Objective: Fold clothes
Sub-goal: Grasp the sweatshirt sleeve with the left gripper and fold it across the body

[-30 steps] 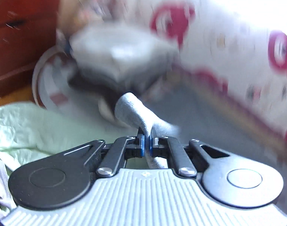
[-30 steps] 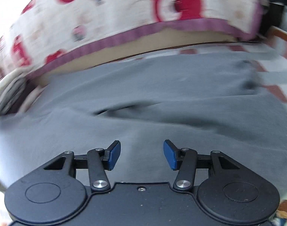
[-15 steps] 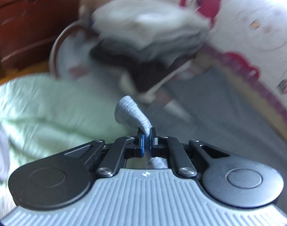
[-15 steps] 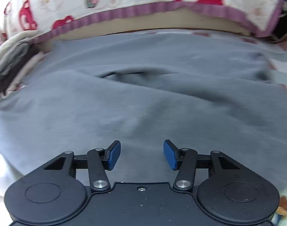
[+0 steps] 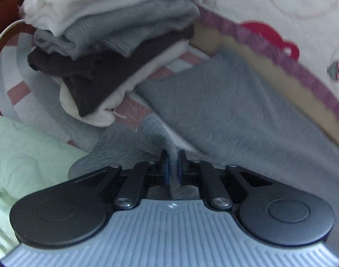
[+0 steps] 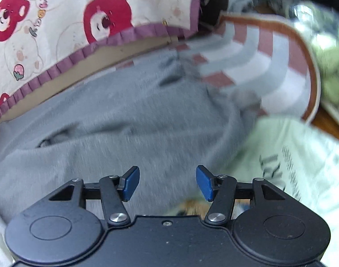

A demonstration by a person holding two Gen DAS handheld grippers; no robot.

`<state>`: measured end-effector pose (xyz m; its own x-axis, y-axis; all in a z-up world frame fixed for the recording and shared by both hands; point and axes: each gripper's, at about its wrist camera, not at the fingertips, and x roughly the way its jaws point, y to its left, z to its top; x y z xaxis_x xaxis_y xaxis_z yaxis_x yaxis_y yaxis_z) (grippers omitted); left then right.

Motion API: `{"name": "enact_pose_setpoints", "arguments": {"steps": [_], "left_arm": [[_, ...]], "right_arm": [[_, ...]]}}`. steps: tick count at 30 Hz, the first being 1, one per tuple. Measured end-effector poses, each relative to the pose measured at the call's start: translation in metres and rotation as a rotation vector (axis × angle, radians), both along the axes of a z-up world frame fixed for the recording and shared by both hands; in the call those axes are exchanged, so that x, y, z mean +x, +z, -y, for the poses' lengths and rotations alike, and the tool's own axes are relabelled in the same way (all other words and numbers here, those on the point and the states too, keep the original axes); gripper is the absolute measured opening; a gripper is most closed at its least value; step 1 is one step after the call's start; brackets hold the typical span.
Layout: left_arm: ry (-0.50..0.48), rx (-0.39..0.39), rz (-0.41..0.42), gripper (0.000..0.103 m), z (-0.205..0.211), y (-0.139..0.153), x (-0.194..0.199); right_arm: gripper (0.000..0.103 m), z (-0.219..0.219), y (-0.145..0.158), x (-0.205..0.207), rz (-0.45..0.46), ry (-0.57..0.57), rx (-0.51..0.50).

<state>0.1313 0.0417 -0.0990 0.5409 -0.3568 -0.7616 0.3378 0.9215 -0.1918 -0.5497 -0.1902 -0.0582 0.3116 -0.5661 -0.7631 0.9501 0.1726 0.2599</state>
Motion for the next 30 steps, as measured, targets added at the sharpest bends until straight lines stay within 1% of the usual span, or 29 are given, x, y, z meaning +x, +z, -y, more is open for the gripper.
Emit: {"name": "enact_pose_setpoints", "arguments": {"steps": [1, 2, 4, 5, 6, 7, 9, 11, 12, 17, 19, 20, 21, 22, 23, 24, 26, 28, 29, 30], "left_arm": [[-0.005, -0.032, -0.008, 0.045, -0.006, -0.003, -0.002], [-0.004, -0.086, -0.02, 0.063, -0.013, -0.005, -0.004], [-0.006, -0.205, -0.063, 0.065, -0.026, -0.01, -0.009], [-0.009, -0.249, -0.092, 0.067, -0.031, -0.013, -0.012], [-0.008, -0.261, -0.122, 0.07, -0.031, -0.017, -0.014], [-0.007, -0.245, -0.14, 0.07, -0.029, -0.021, -0.015], [-0.018, -0.192, -0.15, 0.072, -0.022, -0.029, -0.019], [-0.057, -0.139, -0.146, 0.075, -0.01, -0.033, -0.022], [-0.068, -0.114, -0.136, 0.077, -0.005, -0.035, -0.024], [-0.063, 0.006, -0.042, 0.077, 0.015, -0.039, -0.034], [-0.061, 0.054, -0.005, 0.074, 0.023, -0.04, -0.038], [-0.06, 0.079, 0.014, 0.055, 0.027, -0.041, -0.04], [-0.059, 0.103, 0.033, 0.014, 0.031, -0.042, -0.042], [-0.056, 0.113, 0.05, 0.005, 0.032, -0.04, -0.044], [-0.05, 0.106, 0.066, 0.005, 0.03, -0.035, -0.046], [-0.04, 0.1, 0.103, 0.005, 0.025, -0.027, -0.052], [-0.007, 0.092, 0.227, 0.005, 0.011, -0.002, -0.071], [0.04, 0.133, 0.369, 0.005, -0.006, 0.019, -0.098], [0.064, 0.146, 0.412, 0.005, -0.014, 0.024, -0.112], [0.079, 0.147, 0.423, 0.005, -0.02, 0.026, -0.12]], "right_arm": [[0.062, 0.004, -0.008, 0.001, 0.019, -0.011, 0.035], [0.062, 0.007, -0.015, 0.002, 0.045, -0.024, 0.069], [0.062, 0.012, -0.028, 0.006, 0.129, -0.052, 0.123], [0.064, 0.013, -0.032, 0.008, 0.174, -0.069, 0.14], [0.064, 0.014, -0.035, 0.009, 0.205, -0.089, 0.148], [0.064, 0.015, -0.037, 0.009, 0.225, -0.107, 0.149], [0.064, 0.016, -0.039, 0.009, 0.267, -0.139, 0.144], [0.064, 0.013, -0.037, 0.003, 0.309, -0.156, 0.111], [0.064, 0.012, -0.035, -0.002, 0.316, -0.166, 0.101], [0.064, 0.01, -0.029, -0.026, 0.343, -0.234, 0.069], [0.064, 0.012, -0.03, -0.032, 0.349, -0.256, 0.07], [0.064, 0.012, -0.03, -0.034, 0.341, -0.265, 0.071], [0.064, 0.013, -0.03, -0.036, 0.328, -0.274, 0.07], [0.064, 0.014, -0.03, -0.037, 0.308, -0.285, 0.062], [0.064, 0.014, -0.029, -0.039, 0.284, -0.296, 0.052], [0.064, 0.014, -0.029, -0.041, 0.261, -0.304, 0.043], [0.064, 0.015, -0.028, -0.046, 0.224, -0.315, 0.027], [0.064, 0.016, -0.029, -0.054, 0.22, -0.314, 0.02], [0.065, 0.017, -0.029, -0.058, 0.224, -0.312, 0.016], [0.066, 0.018, -0.031, -0.061, 0.239, -0.307, 0.015]]}}
